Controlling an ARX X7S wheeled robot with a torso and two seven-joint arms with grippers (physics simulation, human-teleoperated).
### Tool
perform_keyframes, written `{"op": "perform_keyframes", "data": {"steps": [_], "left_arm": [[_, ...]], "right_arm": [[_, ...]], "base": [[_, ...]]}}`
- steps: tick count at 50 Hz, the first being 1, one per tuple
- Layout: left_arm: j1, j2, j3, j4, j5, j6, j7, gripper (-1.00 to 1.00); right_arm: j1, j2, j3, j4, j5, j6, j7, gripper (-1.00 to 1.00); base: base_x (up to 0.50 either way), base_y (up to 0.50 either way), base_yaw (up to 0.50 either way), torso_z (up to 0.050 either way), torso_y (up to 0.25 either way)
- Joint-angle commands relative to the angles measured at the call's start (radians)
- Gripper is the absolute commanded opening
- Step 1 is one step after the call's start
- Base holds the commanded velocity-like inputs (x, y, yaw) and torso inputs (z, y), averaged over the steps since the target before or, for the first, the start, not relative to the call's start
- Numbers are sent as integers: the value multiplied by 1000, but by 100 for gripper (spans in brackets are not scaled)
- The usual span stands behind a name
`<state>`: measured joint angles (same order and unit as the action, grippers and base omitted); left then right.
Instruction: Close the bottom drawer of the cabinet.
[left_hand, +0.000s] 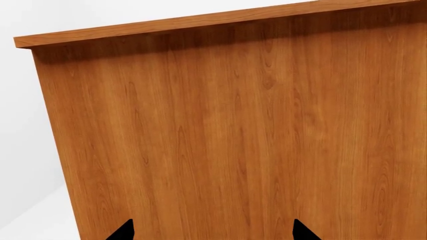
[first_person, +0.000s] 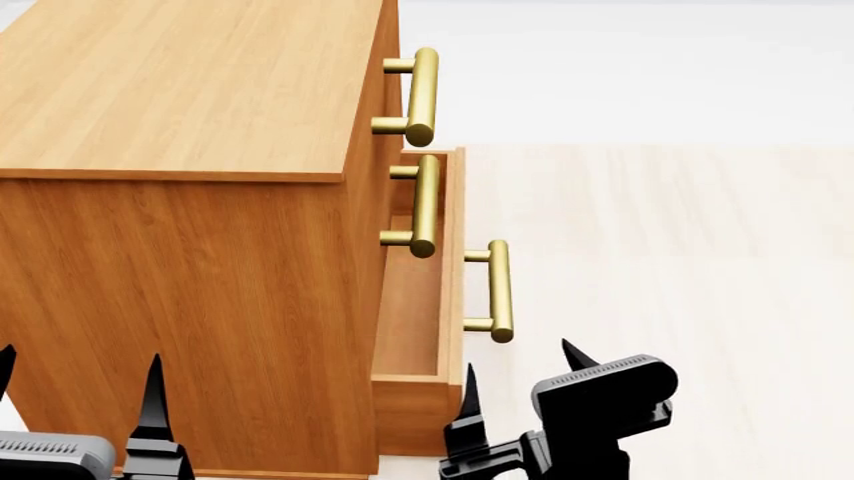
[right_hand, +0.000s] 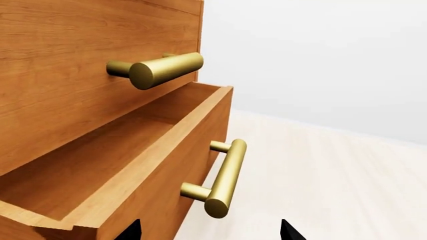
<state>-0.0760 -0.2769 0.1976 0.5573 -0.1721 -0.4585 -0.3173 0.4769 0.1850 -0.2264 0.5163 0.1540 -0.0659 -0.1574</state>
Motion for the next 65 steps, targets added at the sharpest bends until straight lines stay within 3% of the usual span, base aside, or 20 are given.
{"op": "perform_keyframes", "data": {"steps": [1,19,44,65], "left_arm": [[7,13,-15,18,-2,1,7,100],[1,8,-7,16,-7,1,0,100],[-2,1,3,17,-14,-1,-13,100],[4,-6,5,10,-22,13,-20,100]], "right_arm": [[35,-43,-15,61,-26,-12,-16,100],[38,-59,-61,49,-32,-5,-29,100],[20,-30,-144,-187,-25,146,-84,100],[52,-41,-162,-176,-11,159,-81,100]], "base": [[0,0,0,0,0],[0,0,0,0,0],[0,0,0,0,0],[0,0,0,0,0]]}}
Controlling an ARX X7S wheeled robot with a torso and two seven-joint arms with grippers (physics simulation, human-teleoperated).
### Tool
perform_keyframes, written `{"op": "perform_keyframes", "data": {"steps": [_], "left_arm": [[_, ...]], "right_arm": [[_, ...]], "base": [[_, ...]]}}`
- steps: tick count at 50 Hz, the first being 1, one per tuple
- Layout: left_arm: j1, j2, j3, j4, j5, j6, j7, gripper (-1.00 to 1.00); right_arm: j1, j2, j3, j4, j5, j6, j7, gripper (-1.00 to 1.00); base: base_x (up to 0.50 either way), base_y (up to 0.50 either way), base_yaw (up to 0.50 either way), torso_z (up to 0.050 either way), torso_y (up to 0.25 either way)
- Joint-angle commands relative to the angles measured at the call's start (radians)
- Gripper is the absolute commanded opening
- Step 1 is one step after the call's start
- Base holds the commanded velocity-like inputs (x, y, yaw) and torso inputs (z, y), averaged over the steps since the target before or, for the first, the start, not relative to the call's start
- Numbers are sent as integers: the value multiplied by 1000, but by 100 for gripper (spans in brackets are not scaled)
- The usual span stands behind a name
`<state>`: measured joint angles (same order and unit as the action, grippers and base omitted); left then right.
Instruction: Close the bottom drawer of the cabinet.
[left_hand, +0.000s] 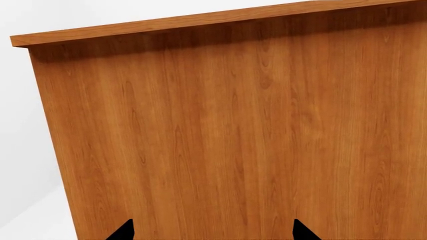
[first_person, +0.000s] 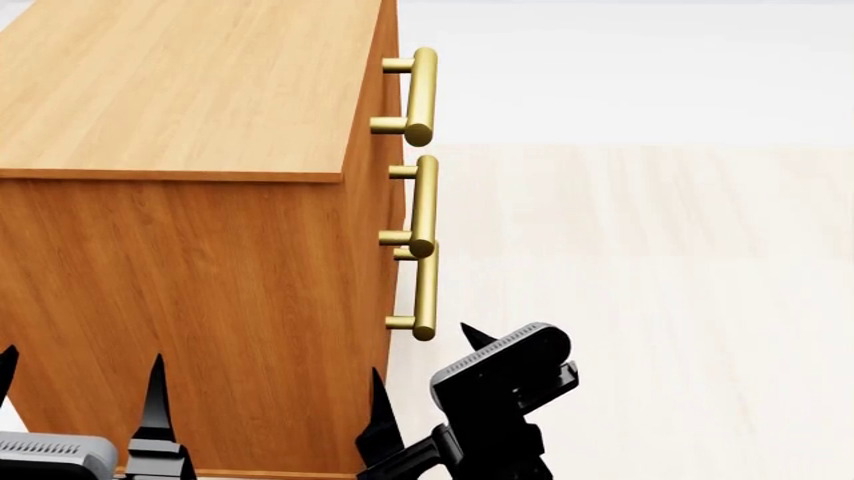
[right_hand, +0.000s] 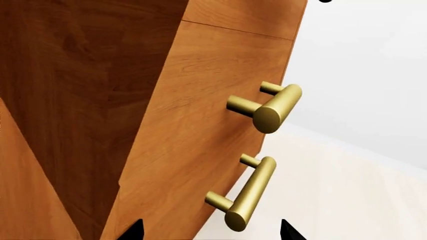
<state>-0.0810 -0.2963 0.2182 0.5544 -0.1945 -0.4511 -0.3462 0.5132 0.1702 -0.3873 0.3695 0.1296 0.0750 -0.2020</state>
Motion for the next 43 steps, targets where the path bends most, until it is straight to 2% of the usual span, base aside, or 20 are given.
{"op": "perform_keyframes", "data": {"steps": [1,7,13,18,25,32,41,43], "left_arm": [[9,13,-16,15,0,4,8,100],[3,7,-26,4,-9,14,13,100],[-7,-3,-58,-2,-31,61,28,100],[-25,-13,-61,43,-29,37,18,100],[-64,-42,-4,162,54,-22,-11,100],[-98,-45,7,317,53,-136,-31,100],[-141,-53,-1,476,32,-269,-51,100],[-157,-95,22,492,-4,-267,-101,100]], "right_arm": [[18,-27,-1,-20,13,10,-35,100],[0,-28,49,-3,6,-49,56,100],[-62,8,93,-33,47,-110,55,100],[-110,39,114,-164,77,-84,64,100],[-206,89,139,-545,118,-8,116,100],[-229,127,112,-885,112,133,169,100],[-219,142,108,-1178,117,267,239,100],[-207,147,93,-1248,96,309,258,100]], "base": [[0,0,0,0,0],[0,0,0,0,0],[0,0,0,0,0],[0,0,0,0,0],[0,0,0,0,0],[0,0,0,0,0],[0,0,0,0,0],[0,0,0,0,0]]}}
